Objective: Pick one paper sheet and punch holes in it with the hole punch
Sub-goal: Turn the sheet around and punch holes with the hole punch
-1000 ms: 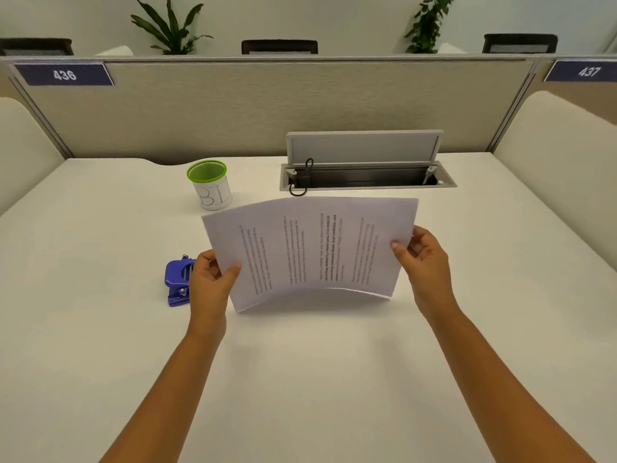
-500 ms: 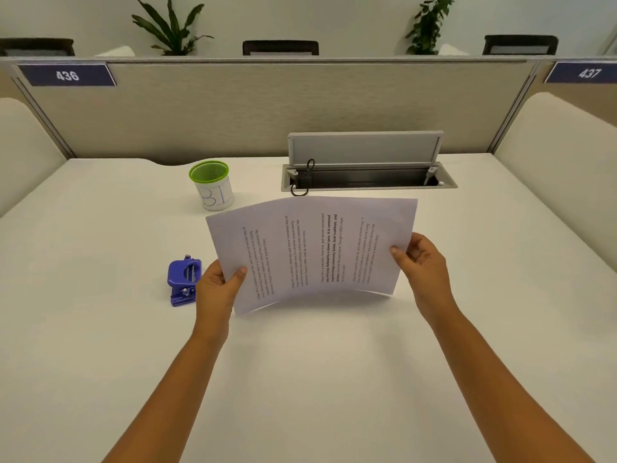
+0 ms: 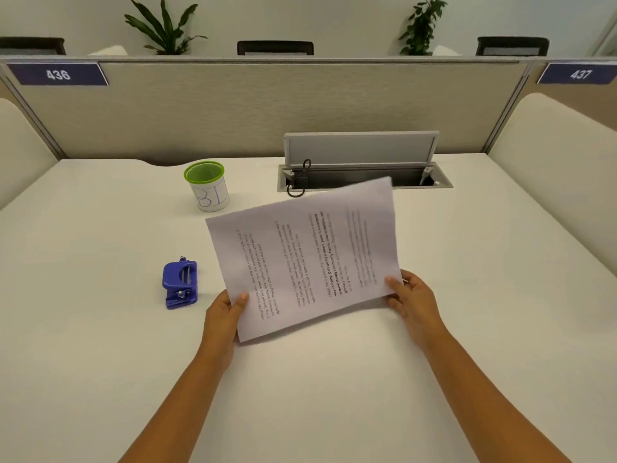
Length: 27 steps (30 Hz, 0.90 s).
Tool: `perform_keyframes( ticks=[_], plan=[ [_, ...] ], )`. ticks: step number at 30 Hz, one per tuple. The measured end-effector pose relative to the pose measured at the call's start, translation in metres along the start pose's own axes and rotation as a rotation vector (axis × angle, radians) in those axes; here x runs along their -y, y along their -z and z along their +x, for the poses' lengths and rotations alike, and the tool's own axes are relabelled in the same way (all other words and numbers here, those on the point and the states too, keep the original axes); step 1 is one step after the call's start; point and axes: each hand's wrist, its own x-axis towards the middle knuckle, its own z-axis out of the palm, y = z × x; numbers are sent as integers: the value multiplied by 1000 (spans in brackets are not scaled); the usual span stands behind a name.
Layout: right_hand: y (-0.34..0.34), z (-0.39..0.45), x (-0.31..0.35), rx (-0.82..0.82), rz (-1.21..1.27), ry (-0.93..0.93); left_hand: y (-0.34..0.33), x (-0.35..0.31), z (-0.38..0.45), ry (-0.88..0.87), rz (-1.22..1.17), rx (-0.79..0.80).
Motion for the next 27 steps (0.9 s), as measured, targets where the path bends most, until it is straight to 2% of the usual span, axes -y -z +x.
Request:
perform_keyframes(
  ticks=[4, 6, 14, 19, 23, 27],
  plan=[
    [-17, 0, -4, -69, 390, -115, -4, 1, 4, -37, -44, -31],
    [-30, -3, -8, -47, 442, -147, -5, 1, 4, -50, -46, -34],
    [-86, -21, -33, 83, 187, -160, 3, 7, 1, -73, -5, 18],
    [-91, -23, -35, 225, 9, -183, 6, 8, 0, -58, -23, 33],
    [-76, -12, -28, 181, -138, -172, 9, 6, -1, -42, -73, 60],
    [-57, -6, -17, 177, -146, -163, 9, 4, 0, -26, -161, 30]
  ],
)
